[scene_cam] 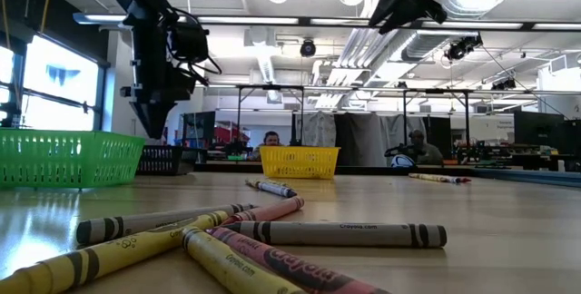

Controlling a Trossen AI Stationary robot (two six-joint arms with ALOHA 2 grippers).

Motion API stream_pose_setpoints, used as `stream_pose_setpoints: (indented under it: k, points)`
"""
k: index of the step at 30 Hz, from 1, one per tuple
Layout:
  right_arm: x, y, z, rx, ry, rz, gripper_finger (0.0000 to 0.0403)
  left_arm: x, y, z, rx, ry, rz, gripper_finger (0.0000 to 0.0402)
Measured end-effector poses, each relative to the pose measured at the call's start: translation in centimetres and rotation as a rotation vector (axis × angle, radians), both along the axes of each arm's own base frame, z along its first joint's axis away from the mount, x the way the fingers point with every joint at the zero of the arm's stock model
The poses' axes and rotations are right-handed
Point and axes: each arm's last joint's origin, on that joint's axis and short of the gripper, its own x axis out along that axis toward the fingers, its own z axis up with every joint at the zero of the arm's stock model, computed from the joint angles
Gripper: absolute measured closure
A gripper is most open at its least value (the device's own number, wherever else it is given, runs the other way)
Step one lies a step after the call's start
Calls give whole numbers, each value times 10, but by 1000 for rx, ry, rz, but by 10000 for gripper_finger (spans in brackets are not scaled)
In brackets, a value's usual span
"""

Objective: Sort crayons
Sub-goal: Put the yellow crayon into the yellow bin

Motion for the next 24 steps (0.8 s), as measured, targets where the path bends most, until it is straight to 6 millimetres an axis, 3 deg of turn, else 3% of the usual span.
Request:
stream_pose_setpoints:
  k: [6, 12, 19, 24]
  points:
    - [-17, -5, -11, 79, 168, -26, 286, 8, -2, 7, -99, -140, 11, 305]
    - [-43, -24, -37, 131, 429, -185, 286, 37, -9, 45, -42, -381, -116, 314]
    - [-60, -46, -92, 266, 493, -293, 286, 68, -22, 93, 101, -656, -248, 316]
    - [-65, -50, -131, 457, 380, -385, 286, 79, -29, 112, 144, -754, -288, 316]
